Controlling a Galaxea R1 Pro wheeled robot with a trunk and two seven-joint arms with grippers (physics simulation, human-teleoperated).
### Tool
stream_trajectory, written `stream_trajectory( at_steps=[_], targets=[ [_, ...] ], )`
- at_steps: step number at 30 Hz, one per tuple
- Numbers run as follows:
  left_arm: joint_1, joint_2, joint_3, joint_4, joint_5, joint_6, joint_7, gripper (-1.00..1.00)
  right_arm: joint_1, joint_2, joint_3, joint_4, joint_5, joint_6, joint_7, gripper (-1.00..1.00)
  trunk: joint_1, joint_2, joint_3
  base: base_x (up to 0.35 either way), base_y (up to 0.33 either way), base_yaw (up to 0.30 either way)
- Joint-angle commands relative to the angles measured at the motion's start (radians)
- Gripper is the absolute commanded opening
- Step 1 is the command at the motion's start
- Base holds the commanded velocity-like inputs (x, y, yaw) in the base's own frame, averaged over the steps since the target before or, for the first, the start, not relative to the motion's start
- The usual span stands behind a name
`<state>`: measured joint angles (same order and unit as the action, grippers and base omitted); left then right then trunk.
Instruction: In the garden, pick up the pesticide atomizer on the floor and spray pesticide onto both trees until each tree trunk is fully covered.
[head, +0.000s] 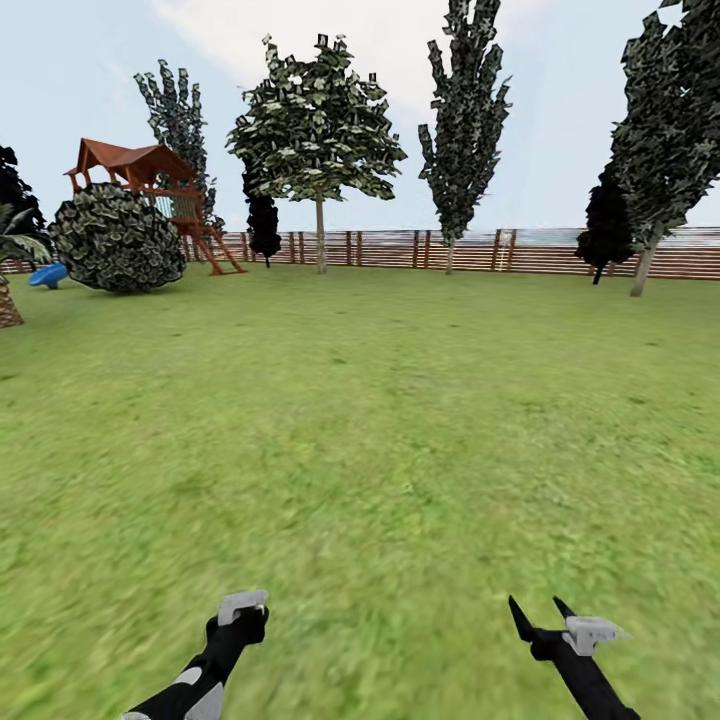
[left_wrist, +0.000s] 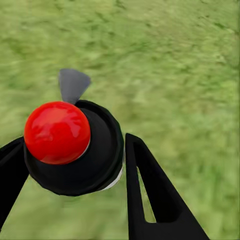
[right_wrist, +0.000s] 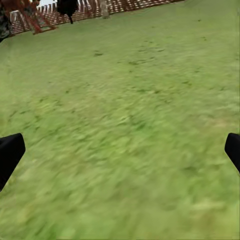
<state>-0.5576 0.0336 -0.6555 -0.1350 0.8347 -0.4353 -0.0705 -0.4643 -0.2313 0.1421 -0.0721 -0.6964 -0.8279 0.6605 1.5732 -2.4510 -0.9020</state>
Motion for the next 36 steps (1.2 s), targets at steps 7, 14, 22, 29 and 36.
stream_trajectory(
  at_steps=[7,14,22,29,36],
  targets=[
    [-0.004,0.024,0.0,-0.043,0.0,-0.02,0.001,-1.0,0.0,0.078,-0.011,-0.004,-0.003,-0.147,0.002,1.0,0.0,0.0,0.0,0.336,0.0,0.0],
    [-0.004,0.024,0.0,-0.045,0.0,-0.021,0.001,-1.0,0.001,0.078,-0.012,0.002,-0.006,-0.148,0.002,1.0,0.0,0.0,0.0,0.336,0.0,0.0],
    [-0.004,0.024,-0.001,-0.045,0.0,-0.043,0.001,-1.0,0.0,0.079,-0.008,0.008,-0.004,-0.148,0.004,1.0,0.0,0.0,0.0,0.336,0.0,0.0],
    [-0.004,0.024,0.0,-0.045,0.0,-0.044,0.001,-1.0,0.0,0.079,-0.007,0.033,-0.003,-0.146,0.005,1.0,0.0,0.0,0.0,0.337,0.0,0.0],
    [-0.004,0.025,0.0,-0.045,0.001,-0.044,0.001,-1.0,0.0,0.081,-0.005,0.034,0.0,-0.146,0.005,1.0,0.0,0.0,0.0,0.338,0.0,0.0]
  ],
)
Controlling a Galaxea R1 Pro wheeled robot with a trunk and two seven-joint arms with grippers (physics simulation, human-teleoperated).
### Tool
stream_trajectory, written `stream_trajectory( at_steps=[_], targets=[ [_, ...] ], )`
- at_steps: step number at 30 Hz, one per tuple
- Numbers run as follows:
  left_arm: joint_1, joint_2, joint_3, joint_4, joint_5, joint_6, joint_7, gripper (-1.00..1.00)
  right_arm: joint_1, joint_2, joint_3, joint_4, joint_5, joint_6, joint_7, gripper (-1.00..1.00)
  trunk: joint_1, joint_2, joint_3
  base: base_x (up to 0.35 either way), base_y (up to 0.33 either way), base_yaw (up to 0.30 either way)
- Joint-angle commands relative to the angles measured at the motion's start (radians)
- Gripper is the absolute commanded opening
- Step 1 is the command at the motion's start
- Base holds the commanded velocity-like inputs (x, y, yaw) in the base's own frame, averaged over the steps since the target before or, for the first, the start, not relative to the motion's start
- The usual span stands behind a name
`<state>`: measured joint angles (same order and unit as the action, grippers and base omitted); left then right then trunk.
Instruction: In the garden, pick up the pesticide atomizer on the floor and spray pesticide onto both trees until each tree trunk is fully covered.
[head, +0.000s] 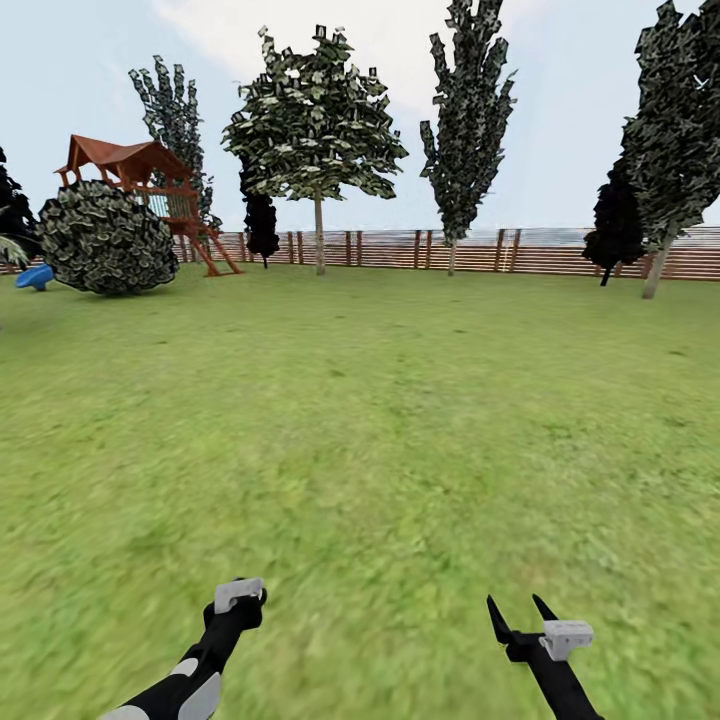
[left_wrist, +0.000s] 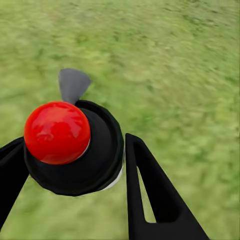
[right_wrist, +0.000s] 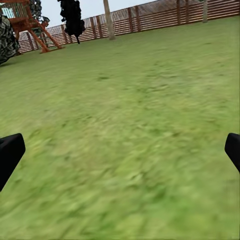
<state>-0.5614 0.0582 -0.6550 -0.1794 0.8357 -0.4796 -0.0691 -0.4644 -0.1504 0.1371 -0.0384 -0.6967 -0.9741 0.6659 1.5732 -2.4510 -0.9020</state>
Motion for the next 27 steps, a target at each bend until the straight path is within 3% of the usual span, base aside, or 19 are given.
stream_trajectory(
  at_steps=[1,27],
  targets=[
    [0.0,0.0,0.0,0.0,0.0,0.0,0.0,-1.0,0.0,0.0,0.0,0.0,0.0,0.0,0.0,1.0,0.0,0.0,0.0,0.339,0.0,0.0],
    [0.0,0.0,-0.002,0.003,0.0,0.001,0.0,-1.0,0.0,0.0,-0.001,0.0,0.0,0.0,0.0,1.0,0.0,0.0,0.0,0.338,0.0,0.0]
  ],
)
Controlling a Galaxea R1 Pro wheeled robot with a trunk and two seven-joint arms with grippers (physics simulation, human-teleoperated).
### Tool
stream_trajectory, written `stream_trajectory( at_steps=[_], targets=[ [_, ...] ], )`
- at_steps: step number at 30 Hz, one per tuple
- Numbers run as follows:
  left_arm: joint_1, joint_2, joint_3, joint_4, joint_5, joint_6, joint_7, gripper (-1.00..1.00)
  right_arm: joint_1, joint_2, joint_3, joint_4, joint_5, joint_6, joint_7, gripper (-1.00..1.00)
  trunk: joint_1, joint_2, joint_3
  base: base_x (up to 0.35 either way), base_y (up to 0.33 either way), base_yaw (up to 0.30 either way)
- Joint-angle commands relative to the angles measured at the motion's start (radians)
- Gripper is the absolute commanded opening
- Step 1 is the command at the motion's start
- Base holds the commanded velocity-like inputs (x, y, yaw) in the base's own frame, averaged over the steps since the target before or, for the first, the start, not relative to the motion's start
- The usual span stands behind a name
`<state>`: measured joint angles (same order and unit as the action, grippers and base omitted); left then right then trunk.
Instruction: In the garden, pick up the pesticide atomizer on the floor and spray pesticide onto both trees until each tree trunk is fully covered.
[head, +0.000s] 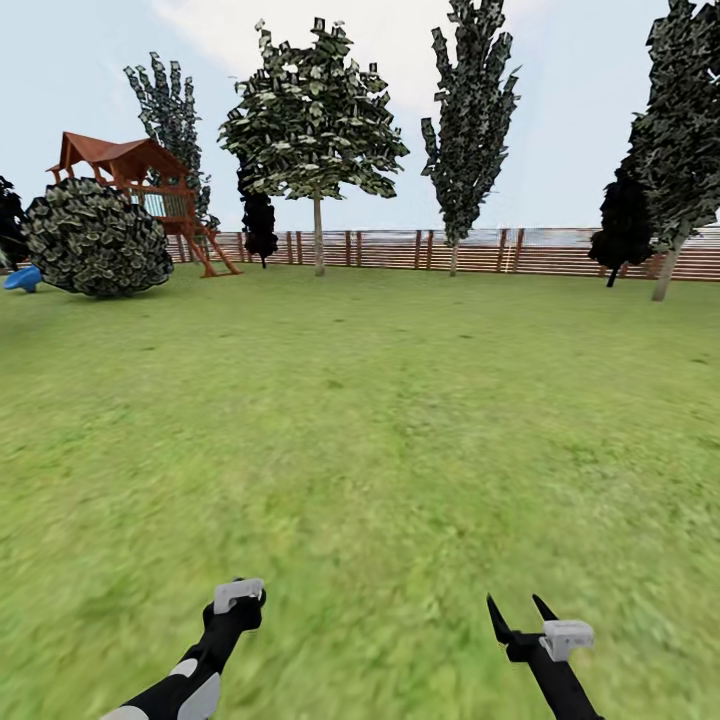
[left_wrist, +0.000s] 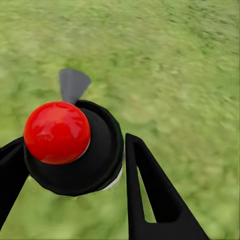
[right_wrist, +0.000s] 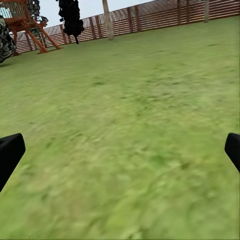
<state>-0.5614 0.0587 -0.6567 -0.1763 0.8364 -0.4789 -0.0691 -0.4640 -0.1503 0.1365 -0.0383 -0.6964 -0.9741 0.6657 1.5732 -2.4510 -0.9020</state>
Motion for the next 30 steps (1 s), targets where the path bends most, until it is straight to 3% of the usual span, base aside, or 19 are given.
stream_trajectory(
  at_steps=[1,30],
  targets=[
    [0.0,0.0,0.0,0.0,0.0,0.0,0.0,-1.0,0.0,0.0,0.0,0.0,0.0,0.0,0.0,1.0,0.0,0.0,0.0,0.338,0.0,0.0],
    [0.001,0.0,0.0,0.001,0.0,0.0,0.0,-1.0,0.0,0.0,0.0,0.0,0.0,0.0,0.0,1.0,0.0,0.0,0.0,0.338,0.0,0.0]
  ],
)
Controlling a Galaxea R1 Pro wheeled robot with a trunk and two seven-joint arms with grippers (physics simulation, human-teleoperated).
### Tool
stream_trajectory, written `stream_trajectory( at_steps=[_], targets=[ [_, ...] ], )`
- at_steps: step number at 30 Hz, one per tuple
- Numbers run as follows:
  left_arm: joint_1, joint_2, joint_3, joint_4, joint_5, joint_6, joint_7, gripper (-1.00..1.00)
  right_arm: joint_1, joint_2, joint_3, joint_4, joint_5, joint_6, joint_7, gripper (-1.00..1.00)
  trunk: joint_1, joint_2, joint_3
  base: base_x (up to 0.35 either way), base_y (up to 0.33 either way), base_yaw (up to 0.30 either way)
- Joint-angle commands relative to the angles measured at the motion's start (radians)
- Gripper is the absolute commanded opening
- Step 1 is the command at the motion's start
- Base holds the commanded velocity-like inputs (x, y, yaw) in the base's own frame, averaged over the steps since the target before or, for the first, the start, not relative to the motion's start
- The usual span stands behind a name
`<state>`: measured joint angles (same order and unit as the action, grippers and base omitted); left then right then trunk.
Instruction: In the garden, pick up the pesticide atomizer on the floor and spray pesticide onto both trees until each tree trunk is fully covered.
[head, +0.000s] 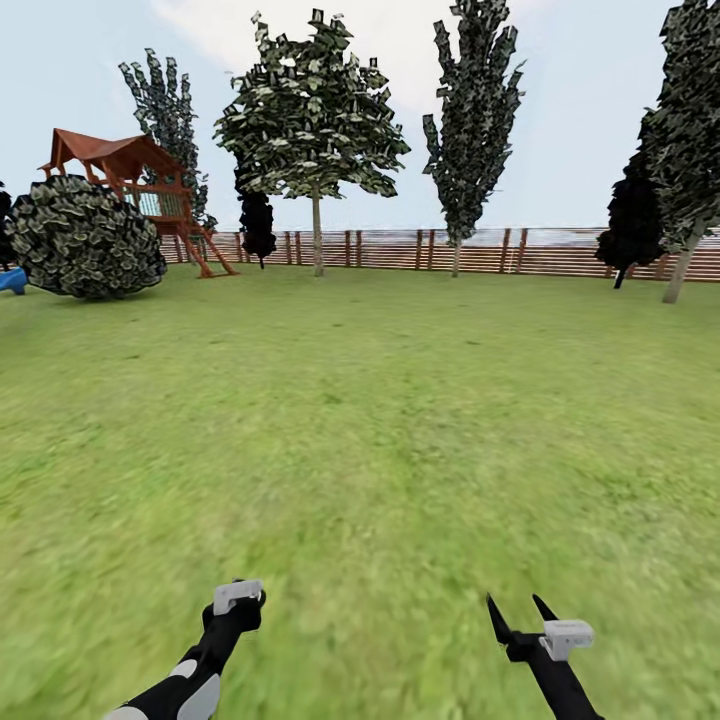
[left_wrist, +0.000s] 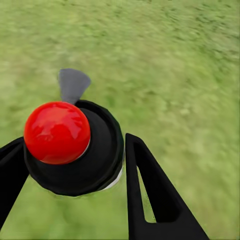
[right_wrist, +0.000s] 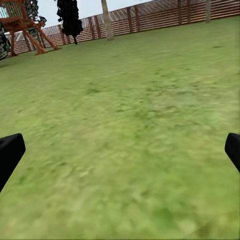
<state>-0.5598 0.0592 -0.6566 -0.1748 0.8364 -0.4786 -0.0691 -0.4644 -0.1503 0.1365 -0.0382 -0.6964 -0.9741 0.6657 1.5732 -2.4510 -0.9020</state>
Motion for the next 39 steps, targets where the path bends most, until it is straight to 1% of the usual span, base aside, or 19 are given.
stream_trajectory(
  at_steps=[1,39],
  targets=[
    [0.0,0.0,0.0,0.0,0.0,0.0,0.0,-1.0,0.0,0.0,0.0,0.0,0.0,0.0,0.0,1.0,0.0,0.0,0.0,0.338,0.0,0.0],
    [0.0,-0.001,-0.001,0.0,0.0,0.0,0.0,-1.0,0.0,0.0,0.0,0.0,0.0,0.0,0.0,1.0,0.0,0.0,0.0,0.338,0.0,0.0]
  ],
)
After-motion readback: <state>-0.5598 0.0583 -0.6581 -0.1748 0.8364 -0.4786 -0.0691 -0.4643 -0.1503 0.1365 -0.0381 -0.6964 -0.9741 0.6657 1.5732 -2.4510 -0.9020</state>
